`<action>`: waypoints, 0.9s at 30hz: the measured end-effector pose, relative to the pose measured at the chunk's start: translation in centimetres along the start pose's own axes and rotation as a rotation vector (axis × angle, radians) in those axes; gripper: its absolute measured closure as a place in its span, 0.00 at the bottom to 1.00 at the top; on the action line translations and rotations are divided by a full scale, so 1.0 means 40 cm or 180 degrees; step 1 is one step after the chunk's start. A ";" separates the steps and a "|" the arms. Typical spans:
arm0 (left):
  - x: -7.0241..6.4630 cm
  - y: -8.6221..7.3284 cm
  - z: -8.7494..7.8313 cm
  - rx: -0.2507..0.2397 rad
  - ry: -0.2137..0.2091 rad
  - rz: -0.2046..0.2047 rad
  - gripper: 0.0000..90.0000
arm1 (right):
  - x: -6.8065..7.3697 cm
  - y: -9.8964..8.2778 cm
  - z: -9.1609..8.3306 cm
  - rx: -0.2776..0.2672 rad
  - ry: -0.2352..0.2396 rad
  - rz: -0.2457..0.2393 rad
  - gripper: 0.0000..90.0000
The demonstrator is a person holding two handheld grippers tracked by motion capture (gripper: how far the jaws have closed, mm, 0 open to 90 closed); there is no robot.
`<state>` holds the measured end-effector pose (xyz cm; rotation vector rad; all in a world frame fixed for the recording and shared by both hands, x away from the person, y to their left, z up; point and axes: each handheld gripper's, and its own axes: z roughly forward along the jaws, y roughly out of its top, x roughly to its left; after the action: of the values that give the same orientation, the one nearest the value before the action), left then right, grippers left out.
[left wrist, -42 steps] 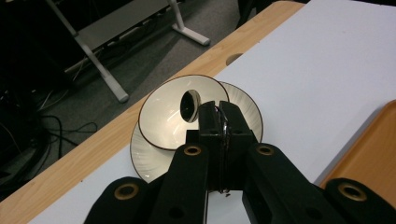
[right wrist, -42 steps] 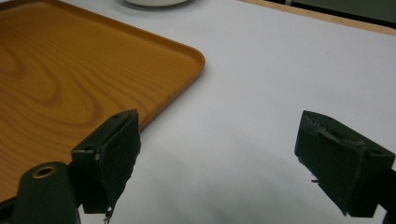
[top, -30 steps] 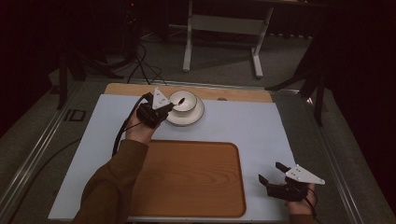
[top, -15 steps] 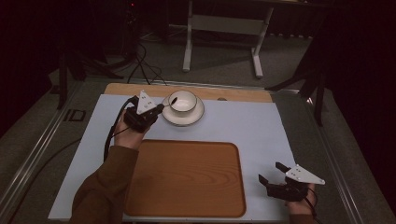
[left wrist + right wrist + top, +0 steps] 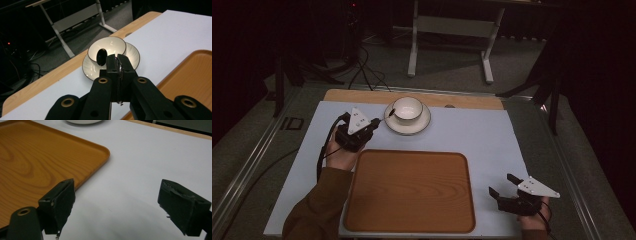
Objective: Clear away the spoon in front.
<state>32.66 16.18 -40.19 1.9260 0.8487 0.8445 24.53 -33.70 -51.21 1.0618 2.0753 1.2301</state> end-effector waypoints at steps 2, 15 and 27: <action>0.000 -0.008 -0.006 0.0001 0.0003 -0.0014 0.99 | -0.001 0.000 0.000 -0.0002 0.0000 -0.0005 0.16; -0.005 -0.055 -0.038 0.0025 0.0049 -0.0079 0.99 | 0.000 0.000 0.000 -0.0012 -0.0008 0.0004 0.16; -0.007 -0.082 -0.064 0.0042 0.0112 -0.0099 0.99 | 0.000 0.000 0.000 -0.0009 -0.0007 0.0003 0.16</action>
<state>29.66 18.39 -42.08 1.9096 0.9051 0.8585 24.53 -33.68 -51.21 1.0625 2.0710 1.2314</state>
